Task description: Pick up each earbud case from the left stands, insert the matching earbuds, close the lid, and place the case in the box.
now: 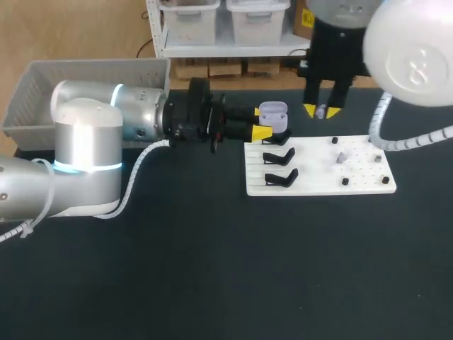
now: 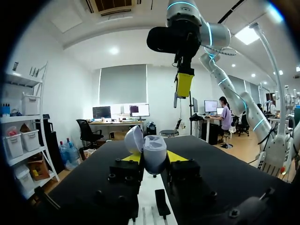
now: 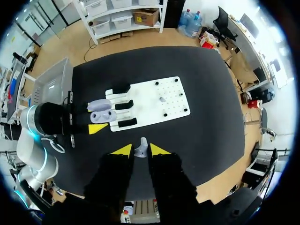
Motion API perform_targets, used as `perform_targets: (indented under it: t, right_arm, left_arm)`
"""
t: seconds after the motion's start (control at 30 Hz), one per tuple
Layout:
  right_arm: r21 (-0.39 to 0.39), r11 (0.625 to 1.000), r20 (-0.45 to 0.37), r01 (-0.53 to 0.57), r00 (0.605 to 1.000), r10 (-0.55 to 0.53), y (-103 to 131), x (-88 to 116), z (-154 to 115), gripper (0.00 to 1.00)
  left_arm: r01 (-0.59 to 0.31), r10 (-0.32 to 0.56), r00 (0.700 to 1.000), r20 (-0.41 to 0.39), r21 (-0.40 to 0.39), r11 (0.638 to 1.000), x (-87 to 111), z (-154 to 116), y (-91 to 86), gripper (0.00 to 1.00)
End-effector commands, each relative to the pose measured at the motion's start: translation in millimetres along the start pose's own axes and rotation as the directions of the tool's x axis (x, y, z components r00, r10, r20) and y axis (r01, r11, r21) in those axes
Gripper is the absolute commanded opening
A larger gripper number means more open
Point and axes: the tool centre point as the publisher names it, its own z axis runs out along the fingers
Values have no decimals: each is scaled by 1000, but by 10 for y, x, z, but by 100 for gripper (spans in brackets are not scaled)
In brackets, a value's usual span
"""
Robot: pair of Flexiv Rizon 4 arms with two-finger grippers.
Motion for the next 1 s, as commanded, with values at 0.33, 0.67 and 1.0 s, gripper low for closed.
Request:
perform_targets:
  t: [0.33,0.67,1.0]
  right_arm:
    - [100,977,-27,-187,981,190,543,-269,81,0]
    - [103,970,-68,-218,972,226,619,-282,205,0]
    - [122,968,-64,-218,972,227,683,-281,269,0]
  left_arm:
    - [-2,2,1000,2,-2,1000,10,2,0,0]
    - [-2,2,1000,2,-2,1000,10,2,0,0]
    - [-2,2,1000,2,-2,1000,10,2,0,0]
